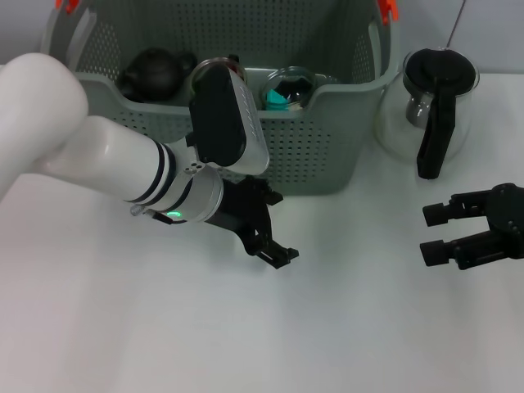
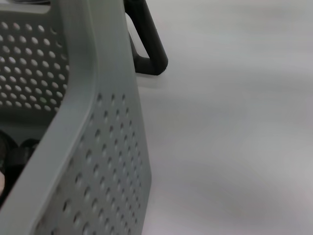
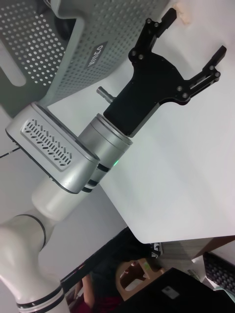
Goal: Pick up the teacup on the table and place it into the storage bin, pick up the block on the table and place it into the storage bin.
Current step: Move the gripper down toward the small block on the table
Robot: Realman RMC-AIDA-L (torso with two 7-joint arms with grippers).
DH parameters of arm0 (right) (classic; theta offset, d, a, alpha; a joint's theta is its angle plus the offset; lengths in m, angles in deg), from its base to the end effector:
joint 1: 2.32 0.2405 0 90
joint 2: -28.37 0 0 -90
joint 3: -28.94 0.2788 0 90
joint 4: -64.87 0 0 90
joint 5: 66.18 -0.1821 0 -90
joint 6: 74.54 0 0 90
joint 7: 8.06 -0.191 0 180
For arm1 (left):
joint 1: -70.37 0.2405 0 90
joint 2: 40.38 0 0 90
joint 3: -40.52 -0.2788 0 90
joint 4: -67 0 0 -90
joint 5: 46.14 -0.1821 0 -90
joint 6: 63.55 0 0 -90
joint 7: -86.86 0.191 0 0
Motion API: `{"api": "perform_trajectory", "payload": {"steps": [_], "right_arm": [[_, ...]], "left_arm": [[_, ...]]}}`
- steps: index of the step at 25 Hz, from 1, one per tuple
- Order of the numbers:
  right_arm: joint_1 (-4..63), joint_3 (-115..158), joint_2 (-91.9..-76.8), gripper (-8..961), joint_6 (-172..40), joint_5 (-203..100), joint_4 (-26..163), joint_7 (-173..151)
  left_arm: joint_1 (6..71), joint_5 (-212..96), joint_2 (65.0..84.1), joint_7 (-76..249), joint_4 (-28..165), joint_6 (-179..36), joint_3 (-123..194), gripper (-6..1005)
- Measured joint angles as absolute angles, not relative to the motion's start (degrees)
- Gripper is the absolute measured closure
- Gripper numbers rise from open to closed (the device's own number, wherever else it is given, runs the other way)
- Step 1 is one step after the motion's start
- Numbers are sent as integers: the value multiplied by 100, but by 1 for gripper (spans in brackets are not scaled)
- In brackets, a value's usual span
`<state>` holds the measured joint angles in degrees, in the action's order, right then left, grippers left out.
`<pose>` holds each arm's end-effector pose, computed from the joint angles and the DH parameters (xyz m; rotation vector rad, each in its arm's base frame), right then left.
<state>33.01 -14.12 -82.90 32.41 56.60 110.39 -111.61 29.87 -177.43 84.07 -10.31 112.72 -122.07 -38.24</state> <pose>0.2333 0.3204 -0.0019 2.9432 -0.8957 -0.4343 -0.2092 0.3735 -0.1507 -2.8611 -0.1527 0.1850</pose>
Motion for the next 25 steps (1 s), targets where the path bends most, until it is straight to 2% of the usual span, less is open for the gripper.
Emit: {"api": "perform_trajectory", "payload": {"steps": [25], "right_arm": [[3268,-1412,-8290,25,3242,5660,11034,-11108]], "left_arm": [[3039,-17752,8407,-1035,11272,-12183,-3947,36]]}}
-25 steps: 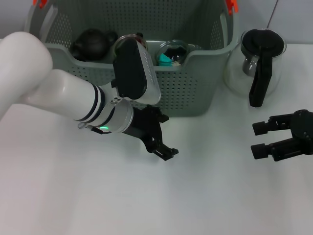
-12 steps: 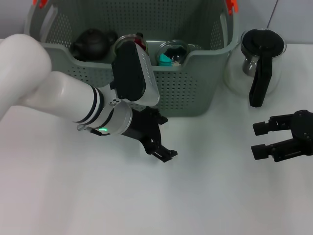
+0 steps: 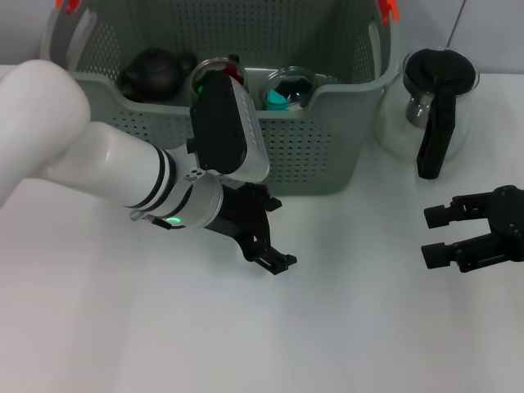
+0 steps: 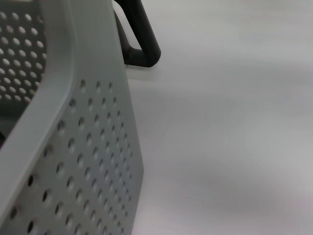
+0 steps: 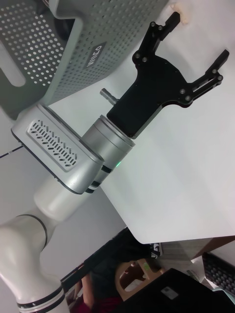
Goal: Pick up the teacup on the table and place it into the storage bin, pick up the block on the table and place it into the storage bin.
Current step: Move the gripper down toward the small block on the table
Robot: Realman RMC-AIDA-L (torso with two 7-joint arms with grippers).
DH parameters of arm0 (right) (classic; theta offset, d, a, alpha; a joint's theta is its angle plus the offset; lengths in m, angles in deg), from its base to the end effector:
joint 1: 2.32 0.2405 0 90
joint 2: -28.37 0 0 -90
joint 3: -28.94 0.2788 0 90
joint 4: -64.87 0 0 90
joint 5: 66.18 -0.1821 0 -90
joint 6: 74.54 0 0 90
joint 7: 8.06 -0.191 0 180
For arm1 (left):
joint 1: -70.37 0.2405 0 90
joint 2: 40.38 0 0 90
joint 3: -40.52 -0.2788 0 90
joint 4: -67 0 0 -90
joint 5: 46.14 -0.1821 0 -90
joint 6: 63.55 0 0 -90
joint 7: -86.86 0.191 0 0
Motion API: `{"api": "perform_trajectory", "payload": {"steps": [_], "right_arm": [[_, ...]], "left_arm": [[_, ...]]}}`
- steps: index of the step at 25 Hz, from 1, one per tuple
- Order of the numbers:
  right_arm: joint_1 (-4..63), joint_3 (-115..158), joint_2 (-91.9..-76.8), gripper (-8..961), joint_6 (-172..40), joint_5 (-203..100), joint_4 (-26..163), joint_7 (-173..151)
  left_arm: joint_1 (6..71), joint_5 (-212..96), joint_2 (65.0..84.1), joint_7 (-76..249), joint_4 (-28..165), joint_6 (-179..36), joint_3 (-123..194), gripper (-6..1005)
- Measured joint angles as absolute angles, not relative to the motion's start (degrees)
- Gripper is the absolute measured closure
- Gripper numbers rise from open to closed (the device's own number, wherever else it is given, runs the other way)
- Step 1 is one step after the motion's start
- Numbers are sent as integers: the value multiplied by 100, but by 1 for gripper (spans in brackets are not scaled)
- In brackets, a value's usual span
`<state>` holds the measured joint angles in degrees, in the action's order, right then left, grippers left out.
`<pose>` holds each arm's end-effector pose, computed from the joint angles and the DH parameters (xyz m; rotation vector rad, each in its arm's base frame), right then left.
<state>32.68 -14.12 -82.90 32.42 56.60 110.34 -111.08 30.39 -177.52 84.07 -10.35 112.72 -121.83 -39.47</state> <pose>0.2352 0.3189 -0.0020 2.9456 -0.8919 -0.4352 -0.2128 0.3697 -0.1530 -2.8686 -0.1447 0.2038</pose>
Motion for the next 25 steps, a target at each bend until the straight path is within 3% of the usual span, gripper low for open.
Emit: {"api": "perform_trajectory", "payload": {"steps": [25], "right_arm": [[3266,-1412,-8290,25,3223,5660,11030,-11098]], "left_arm": [[3056,-17757,8398,-1036,11270,-12129,-3935,35]]}}
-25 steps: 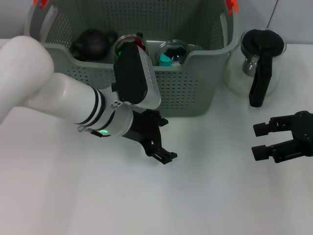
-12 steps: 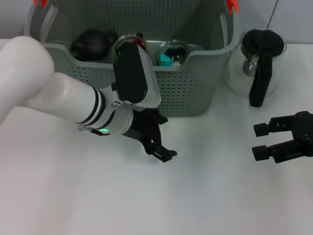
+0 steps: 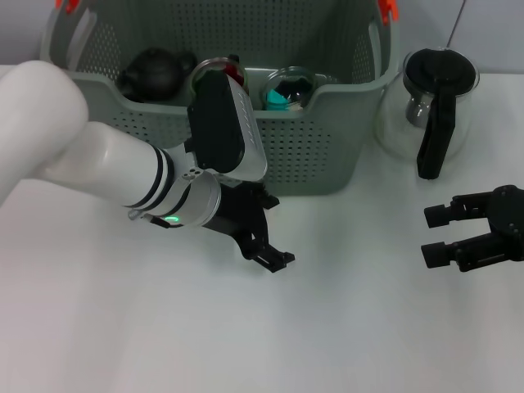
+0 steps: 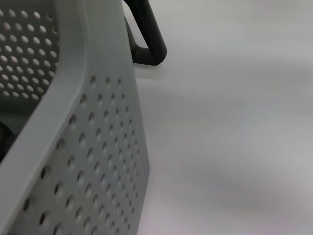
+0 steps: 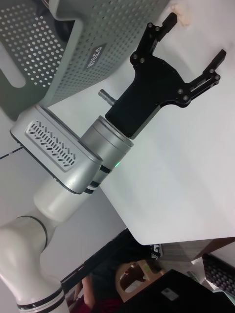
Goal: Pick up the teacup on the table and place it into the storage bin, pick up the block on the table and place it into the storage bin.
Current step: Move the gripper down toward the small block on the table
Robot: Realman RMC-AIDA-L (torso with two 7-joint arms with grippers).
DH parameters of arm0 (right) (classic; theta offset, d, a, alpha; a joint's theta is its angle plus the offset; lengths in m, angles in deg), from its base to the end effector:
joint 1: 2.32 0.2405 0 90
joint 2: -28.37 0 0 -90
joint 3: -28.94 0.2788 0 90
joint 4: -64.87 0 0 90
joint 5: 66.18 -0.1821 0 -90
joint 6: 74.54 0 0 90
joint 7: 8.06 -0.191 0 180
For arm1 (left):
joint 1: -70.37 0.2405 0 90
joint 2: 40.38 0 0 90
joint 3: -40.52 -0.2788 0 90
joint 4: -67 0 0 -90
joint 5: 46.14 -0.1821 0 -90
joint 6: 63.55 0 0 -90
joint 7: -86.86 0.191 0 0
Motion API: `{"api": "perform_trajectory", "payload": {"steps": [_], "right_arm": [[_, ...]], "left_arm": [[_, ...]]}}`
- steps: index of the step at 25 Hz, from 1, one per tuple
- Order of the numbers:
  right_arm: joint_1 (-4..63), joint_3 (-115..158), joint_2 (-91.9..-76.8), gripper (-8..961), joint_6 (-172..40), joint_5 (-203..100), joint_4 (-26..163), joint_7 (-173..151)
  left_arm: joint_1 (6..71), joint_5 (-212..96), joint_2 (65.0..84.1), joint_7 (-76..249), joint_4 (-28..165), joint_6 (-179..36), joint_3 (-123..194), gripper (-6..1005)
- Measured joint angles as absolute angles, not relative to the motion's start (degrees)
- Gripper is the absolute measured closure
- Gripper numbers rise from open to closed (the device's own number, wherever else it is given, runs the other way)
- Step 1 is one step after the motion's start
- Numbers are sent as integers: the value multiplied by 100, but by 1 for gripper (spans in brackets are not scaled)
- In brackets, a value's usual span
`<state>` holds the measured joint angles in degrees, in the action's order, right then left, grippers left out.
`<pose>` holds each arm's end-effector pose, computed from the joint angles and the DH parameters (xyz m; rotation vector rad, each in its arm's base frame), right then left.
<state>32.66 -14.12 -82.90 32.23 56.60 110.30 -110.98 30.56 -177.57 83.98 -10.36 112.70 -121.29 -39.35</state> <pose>0.2355 0.3194 -0.0021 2.9488 -0.8922 -0.4357 -0.2145 0.3714 -0.1517 -2.8571 -0.1493 0.2042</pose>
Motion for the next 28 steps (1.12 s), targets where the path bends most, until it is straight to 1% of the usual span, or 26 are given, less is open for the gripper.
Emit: {"api": "perform_trajectory", "payload": {"steps": [28], "right_arm": [[3256,-1429,-8273,26,3180,5660,11031,-11043]], "left_arm": [[3083,-17823,8389,-1181,11359,-12489,-3949,35]]}}
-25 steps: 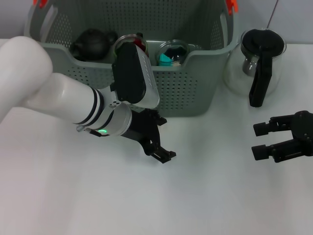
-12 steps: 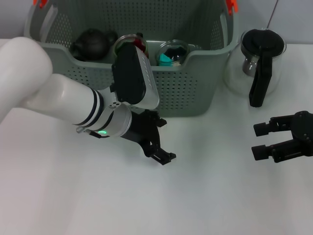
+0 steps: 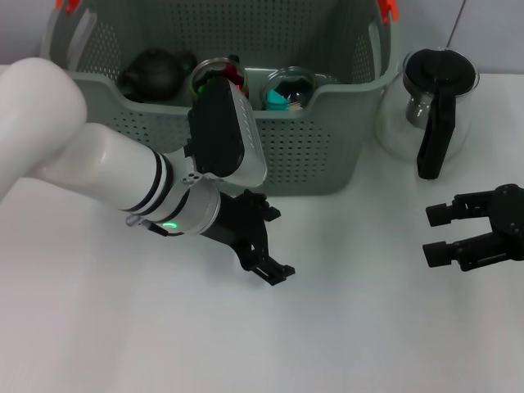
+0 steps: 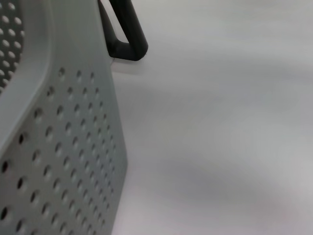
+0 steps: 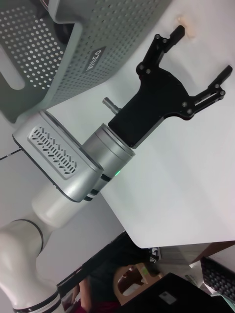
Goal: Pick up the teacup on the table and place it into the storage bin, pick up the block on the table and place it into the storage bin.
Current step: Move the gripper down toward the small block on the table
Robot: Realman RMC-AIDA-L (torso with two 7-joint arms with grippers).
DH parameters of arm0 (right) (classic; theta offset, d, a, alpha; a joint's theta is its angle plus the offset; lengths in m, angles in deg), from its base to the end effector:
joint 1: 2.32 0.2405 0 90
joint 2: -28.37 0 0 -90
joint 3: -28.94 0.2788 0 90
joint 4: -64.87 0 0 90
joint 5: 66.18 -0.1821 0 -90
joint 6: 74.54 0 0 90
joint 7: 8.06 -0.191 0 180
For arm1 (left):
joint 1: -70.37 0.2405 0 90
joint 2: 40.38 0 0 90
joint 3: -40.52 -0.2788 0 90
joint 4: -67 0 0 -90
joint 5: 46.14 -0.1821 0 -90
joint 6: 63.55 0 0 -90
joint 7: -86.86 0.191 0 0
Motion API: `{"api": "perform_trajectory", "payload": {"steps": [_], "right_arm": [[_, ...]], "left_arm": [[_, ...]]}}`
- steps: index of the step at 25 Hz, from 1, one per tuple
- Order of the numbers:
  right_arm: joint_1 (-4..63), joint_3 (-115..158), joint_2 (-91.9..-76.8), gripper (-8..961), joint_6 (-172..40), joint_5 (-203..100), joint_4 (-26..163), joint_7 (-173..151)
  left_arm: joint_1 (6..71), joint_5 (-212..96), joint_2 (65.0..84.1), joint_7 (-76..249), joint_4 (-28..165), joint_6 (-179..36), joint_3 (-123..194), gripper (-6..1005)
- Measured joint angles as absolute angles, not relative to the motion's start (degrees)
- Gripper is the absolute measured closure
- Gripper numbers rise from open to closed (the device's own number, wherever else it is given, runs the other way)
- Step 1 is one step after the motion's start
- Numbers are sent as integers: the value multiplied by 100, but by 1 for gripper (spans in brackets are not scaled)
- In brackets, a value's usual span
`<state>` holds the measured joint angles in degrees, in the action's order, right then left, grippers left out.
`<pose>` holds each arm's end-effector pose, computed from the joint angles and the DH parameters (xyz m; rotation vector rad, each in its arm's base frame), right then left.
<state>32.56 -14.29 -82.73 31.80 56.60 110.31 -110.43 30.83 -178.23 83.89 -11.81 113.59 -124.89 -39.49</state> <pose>0.2372 0.3204 -0.0014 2.9624 -0.8833 -0.4301 -0.2155 0.3612 -0.1521 -2.9062 -0.1771 0.2219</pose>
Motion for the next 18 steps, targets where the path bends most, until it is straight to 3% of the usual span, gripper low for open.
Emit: {"api": "perform_trajectory", "payload": {"steps": [18], "right_arm": [[3235,-1412,-8273,25,3224,5660,11031,-11012]], "left_arm": [[3204,-17981,8376,-1335,11855,-13425,-3899,36]]}}
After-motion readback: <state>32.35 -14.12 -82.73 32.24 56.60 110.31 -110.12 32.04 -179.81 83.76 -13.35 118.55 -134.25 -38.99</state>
